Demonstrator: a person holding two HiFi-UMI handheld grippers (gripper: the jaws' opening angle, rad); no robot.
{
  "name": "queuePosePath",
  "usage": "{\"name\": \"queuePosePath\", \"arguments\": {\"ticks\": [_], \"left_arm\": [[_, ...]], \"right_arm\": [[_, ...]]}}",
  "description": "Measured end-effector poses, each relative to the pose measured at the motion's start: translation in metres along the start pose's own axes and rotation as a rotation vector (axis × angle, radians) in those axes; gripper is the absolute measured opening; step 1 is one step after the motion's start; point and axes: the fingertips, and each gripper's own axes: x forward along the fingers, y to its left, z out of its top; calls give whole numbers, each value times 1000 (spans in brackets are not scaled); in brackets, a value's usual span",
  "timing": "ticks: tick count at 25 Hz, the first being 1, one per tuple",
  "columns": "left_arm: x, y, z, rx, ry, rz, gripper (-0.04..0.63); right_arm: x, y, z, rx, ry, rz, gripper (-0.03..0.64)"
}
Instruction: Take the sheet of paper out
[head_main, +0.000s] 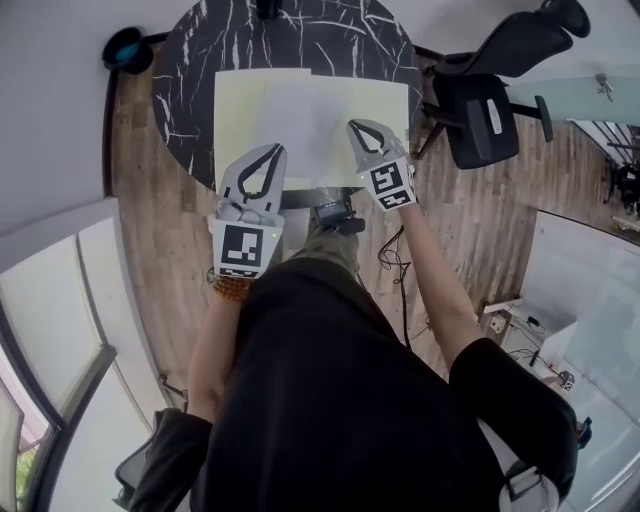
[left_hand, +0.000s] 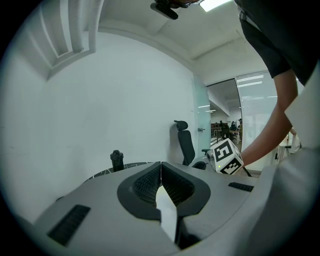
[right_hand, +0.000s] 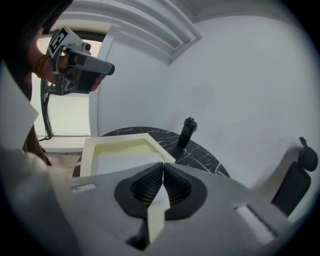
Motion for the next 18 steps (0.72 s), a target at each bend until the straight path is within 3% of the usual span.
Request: {"name": "queuePosePath", "arguments": {"ticks": [1,3,10,18], "left_arm": [[3,-2,-3,-8,11,1,12],[7,-5,-11,-23,33,1,11],[11,-9,-34,9,66,-15,12],[0,5,-50,11,98,13,12]], "right_arm": [[6,6,-7,-17,21,41,1],[19,16,-20,-35,61,113,67],[61,54,-80,-79,221,271,67],[90,84,-114,-133,327,362,67]]}}
